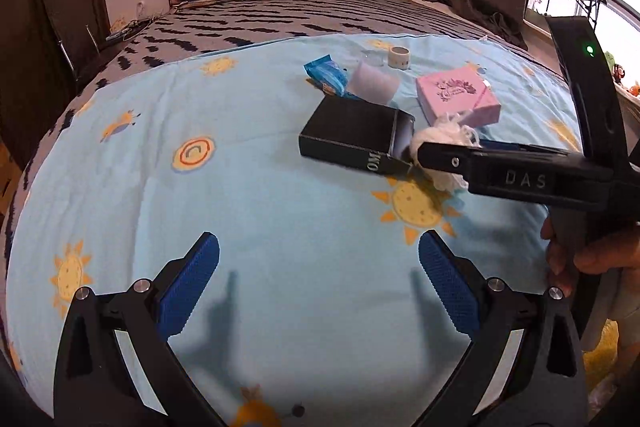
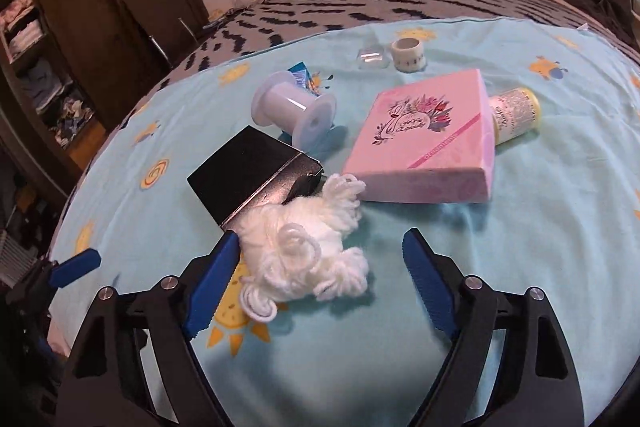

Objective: Collect trash
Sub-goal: 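Grasp the white yarn ball with the right tool, then grasp the black box with the left tool while the right tool holds the yarn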

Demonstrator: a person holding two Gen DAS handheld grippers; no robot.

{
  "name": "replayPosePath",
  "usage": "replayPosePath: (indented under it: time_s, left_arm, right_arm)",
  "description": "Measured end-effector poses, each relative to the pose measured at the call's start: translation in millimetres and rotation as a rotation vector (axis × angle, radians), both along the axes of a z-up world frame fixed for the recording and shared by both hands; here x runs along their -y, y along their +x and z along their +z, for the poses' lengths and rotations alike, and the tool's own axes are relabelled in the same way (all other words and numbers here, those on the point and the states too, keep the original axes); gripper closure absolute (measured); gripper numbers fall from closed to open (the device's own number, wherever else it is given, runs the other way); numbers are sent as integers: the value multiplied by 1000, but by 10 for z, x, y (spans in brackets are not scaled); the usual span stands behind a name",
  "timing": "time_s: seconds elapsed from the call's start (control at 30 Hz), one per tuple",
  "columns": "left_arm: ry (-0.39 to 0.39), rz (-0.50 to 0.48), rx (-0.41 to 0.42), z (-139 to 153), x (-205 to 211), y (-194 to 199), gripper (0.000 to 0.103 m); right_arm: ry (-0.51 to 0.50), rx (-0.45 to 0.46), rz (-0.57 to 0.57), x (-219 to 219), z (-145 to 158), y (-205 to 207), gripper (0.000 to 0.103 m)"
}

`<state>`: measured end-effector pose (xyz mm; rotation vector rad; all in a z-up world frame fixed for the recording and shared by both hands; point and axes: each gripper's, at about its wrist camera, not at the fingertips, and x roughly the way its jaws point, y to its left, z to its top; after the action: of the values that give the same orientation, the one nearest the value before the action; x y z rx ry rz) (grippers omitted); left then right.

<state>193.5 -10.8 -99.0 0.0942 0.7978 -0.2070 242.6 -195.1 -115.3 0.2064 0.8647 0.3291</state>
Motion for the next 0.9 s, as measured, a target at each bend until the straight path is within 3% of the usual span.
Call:
replayPosePath:
  time_s: [0.03, 0.07, 0.33, 0.73, 0.9]
  left_arm:
    - [1, 0, 1, 9, 1, 30, 8]
    - [1, 0, 1, 19, 3, 67, 8]
    - [5, -24, -6, 37, 116, 491, 8]
    - [8, -81, -65, -121, 410, 1098, 8]
    - [-21, -123, -94, -149, 476, 1148, 20]
  right_arm:
    - [14, 3, 15, 5, 13, 7, 47]
    - [12, 2, 17, 5, 18, 11, 53]
    - [-46, 99, 5, 193, 309, -187, 55]
    - [1, 89, -30, 548, 270, -256, 55]
    - [-9, 78, -36, 592, 219, -284, 55]
